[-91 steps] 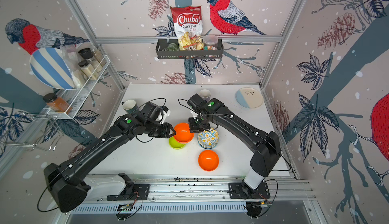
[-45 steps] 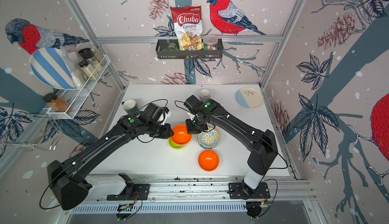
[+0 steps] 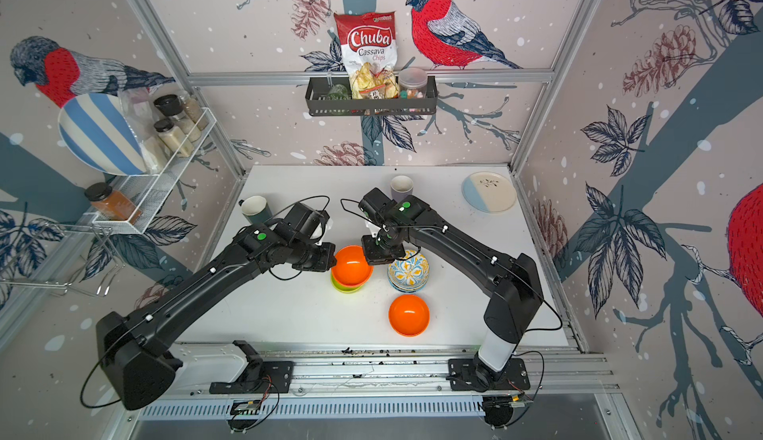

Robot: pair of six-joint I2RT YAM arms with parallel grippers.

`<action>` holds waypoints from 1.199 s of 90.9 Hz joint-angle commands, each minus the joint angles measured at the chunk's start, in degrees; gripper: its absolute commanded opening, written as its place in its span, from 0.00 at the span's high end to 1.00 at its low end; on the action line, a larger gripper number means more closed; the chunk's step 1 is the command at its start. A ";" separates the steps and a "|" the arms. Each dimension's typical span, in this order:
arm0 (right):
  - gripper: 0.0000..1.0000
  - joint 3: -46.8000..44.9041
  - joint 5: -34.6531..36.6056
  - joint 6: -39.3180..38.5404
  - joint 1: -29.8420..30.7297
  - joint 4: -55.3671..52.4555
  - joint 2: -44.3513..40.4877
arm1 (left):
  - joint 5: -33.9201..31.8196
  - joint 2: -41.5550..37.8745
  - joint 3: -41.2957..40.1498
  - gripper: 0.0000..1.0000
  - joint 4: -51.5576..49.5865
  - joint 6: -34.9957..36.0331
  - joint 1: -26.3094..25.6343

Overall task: Stack the bowls
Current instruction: Pick up the bowl from the center of the board, then place the bowl on the bowl.

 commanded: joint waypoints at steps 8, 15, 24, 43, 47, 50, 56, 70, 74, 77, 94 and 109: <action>0.55 1.48 0.65 0.06 -1.32 -0.24 -0.46 | -1.56 0.22 0.45 1.00 -1.83 0.04 -0.10; 0.48 1.80 1.49 -0.36 -2.49 -0.27 -1.47 | -2.20 0.55 0.90 1.00 -2.62 -0.25 -0.10; 0.44 1.76 2.26 -1.00 -4.79 -0.70 -3.38 | -3.68 1.28 1.94 1.00 -4.57 -0.19 -0.04; 0.43 -2.84 0.02 -1.32 -12.88 2.09 -9.70 | -5.53 2.74 2.38 1.00 -5.27 -1.21 0.48; 0.44 -4.16 -0.34 -1.53 -14.16 2.93 -11.16 | -4.98 3.02 2.14 1.00 -4.75 -1.60 0.97; 0.44 -5.16 -0.44 -1.62 -15.19 3.51 -12.10 | -4.04 3.20 1.76 1.00 -3.97 -1.91 1.41; 0.44 -7.17 -0.66 -1.37 -16.80 4.60 -14.09 | -3.12 3.53 1.13 1.00 -2.78 -2.24 2.17; 0.44 -11.59 -1.40 -0.78 -18.05 7.28 -16.91 | -3.42 5.68 0.64 1.00 -2.36 -2.21 3.30; 0.44 -12.45 -1.42 -0.69 -18.19 7.54 -17.23 | -3.39 6.19 0.28 1.00 -1.83 -2.27 3.33; 0.44 -12.99 -1.40 -0.66 -18.21 7.75 -17.32 | -3.38 6.44 -0.06 1.00 -1.31 -2.37 3.33; 0.46 -14.38 -1.21 -0.55 -18.22 8.37 -17.60 | -1.96 7.31 -2.26 1.00 2.24 -2.94 3.71; 0.46 -15.13 -1.38 -0.54 -18.20 8.67 -17.69 | -1.22 7.81 -4.52 1.00 4.41 -2.99 4.16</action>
